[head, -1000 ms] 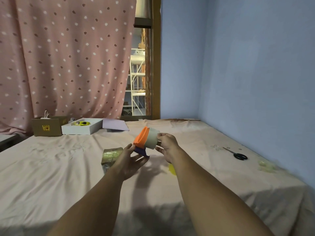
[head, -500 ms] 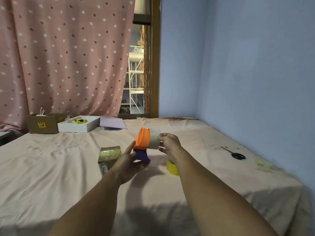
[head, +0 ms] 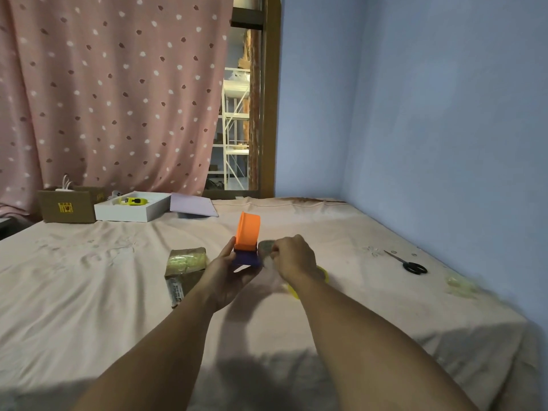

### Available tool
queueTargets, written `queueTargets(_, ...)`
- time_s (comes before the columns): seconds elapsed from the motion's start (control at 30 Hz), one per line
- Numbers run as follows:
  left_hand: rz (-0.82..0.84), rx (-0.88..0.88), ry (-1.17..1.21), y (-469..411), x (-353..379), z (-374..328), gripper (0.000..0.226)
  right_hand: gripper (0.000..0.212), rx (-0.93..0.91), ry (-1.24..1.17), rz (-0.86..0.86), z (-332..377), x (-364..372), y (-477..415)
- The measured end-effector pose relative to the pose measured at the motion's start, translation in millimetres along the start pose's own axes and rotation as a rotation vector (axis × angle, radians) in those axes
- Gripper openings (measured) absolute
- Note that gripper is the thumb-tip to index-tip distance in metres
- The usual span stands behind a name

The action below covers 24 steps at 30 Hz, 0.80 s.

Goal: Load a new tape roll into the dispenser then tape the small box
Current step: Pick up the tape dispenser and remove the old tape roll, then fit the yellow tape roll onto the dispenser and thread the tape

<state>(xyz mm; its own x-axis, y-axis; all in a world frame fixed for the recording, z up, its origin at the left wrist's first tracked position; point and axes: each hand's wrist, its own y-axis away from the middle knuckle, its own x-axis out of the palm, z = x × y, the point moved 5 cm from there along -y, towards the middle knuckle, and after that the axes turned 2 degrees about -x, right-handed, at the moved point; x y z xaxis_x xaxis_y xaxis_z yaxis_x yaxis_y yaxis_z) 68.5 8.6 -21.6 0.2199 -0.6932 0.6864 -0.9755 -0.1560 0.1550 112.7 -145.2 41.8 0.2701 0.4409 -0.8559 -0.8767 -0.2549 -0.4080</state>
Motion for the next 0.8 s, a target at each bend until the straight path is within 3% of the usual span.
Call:
queueTargets(0.17, 0.033, -0.002, -0.032, 2, 1, -2, 0.051, 0.026, -0.148, 0.229, 0.108, 13, 27, 12)
queueTargets(0.43, 0.018, 0.049, -0.051, 3, -10, -20, 0.055, 0.027, -0.191, 0.086, 0.179, 27, 54, 27)
queueTargets(0.5, 0.004, 0.071, -0.05, 1, -9, -21, 0.057, 0.035, -0.174, 0.046, 0.172, 24, 55, 29)
queueTargets(0.67, 0.009, 0.071, -0.07, -4, -1, -17, 0.053, 0.026, -0.109, 0.168, 0.056, -3, 41, 19)
queueTargets(0.8, 0.011, 0.067, -0.061, -3, 9, -16, 0.055, 0.05, 0.045, 0.295, 0.078, -39, 37, 23)
